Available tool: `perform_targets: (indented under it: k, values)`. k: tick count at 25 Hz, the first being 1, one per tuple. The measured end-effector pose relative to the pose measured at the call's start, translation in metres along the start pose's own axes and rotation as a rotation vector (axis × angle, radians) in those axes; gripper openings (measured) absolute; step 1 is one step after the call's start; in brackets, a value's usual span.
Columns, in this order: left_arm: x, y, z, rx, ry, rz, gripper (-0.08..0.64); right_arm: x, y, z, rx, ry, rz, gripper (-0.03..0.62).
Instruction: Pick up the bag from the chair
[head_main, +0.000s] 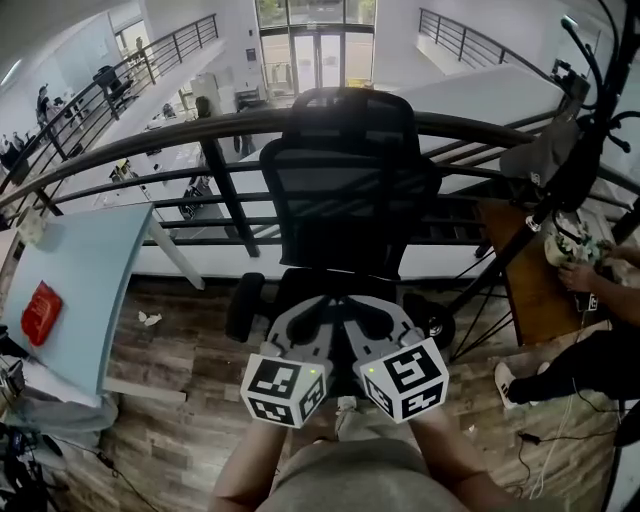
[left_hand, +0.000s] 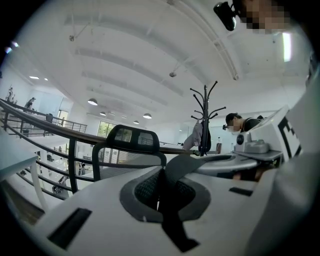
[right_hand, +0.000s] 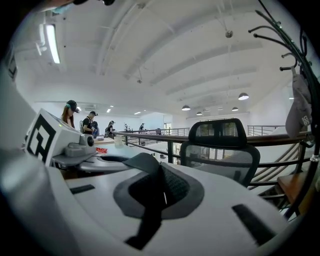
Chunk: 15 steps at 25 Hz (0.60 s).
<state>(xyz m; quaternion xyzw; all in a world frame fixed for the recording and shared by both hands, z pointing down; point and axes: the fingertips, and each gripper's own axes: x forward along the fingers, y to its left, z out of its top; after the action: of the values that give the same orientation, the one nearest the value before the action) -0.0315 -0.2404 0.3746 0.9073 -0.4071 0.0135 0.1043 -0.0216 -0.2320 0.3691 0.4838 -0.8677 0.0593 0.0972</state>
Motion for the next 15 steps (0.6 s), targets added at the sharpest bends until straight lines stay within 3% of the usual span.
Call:
perform_targets:
  k: [15]
  values:
    - [-0.079,-0.040,-0.027,0.005,0.029,-0.044,0.002,-0.060,0.066,-0.026,0.017,0.019,-0.042,0.000]
